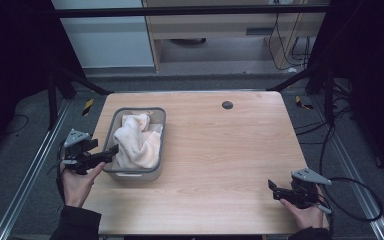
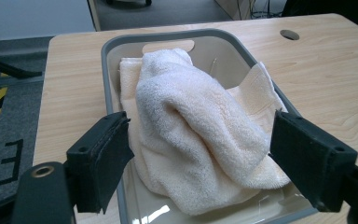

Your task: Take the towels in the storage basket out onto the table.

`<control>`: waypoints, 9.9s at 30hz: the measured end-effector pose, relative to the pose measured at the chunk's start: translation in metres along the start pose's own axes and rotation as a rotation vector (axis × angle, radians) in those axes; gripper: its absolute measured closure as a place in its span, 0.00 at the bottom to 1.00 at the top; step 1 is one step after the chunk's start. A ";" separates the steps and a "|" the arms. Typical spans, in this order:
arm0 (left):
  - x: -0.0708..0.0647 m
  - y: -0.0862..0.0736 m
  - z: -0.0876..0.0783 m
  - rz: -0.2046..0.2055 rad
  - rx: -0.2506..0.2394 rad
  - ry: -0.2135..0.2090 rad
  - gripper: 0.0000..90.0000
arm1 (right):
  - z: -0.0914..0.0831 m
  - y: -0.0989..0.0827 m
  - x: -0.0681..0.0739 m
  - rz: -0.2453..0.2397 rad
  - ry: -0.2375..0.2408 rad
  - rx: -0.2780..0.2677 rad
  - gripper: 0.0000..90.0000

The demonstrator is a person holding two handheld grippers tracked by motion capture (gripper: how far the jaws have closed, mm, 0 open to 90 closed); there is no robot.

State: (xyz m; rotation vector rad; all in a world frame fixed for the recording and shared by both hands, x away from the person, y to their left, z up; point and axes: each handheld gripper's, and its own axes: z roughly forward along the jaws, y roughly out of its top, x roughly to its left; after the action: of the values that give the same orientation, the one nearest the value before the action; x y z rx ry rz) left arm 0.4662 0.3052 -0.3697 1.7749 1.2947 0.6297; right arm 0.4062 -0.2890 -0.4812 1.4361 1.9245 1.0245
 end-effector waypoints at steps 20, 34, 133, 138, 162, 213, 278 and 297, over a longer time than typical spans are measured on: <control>-0.002 0.016 0.042 0.034 0.112 0.013 0.16 | 0.003 -0.001 -0.001 -0.006 0.007 0.025 0.09; -0.005 0.017 0.065 0.049 0.194 0.025 0.10 | 0.004 -0.001 -0.001 -0.001 0.015 0.042 0.08; -0.027 0.065 -0.014 0.051 0.043 -0.064 0.76 | 0.009 -0.001 0.001 -0.033 0.025 0.103 0.06; -0.034 0.072 -0.020 0.064 0.026 -0.077 0.76 | 0.009 -0.001 0.000 -0.032 0.025 0.102 0.06; -0.073 0.095 -0.039 0.138 -0.028 -0.153 0.76 | 0.008 -0.001 0.000 -0.029 0.020 0.096 0.06; -0.176 0.082 0.020 0.288 0.023 -0.353 0.76 | 0.004 -0.004 -0.004 -0.041 -0.003 0.075 0.08; -0.221 0.003 0.132 0.319 0.193 -0.408 0.66 | 0.005 -0.008 -0.008 -0.052 -0.020 0.086 0.08; -0.216 -0.003 0.136 0.326 0.202 -0.377 0.41 | 0.006 -0.008 -0.007 -0.059 -0.023 0.088 0.08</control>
State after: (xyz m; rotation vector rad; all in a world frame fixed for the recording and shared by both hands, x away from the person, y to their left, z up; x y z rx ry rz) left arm 0.4970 0.0581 -0.4282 2.1710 0.8421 0.3199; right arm 0.4083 -0.2956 -0.4917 1.4232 2.0054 0.9027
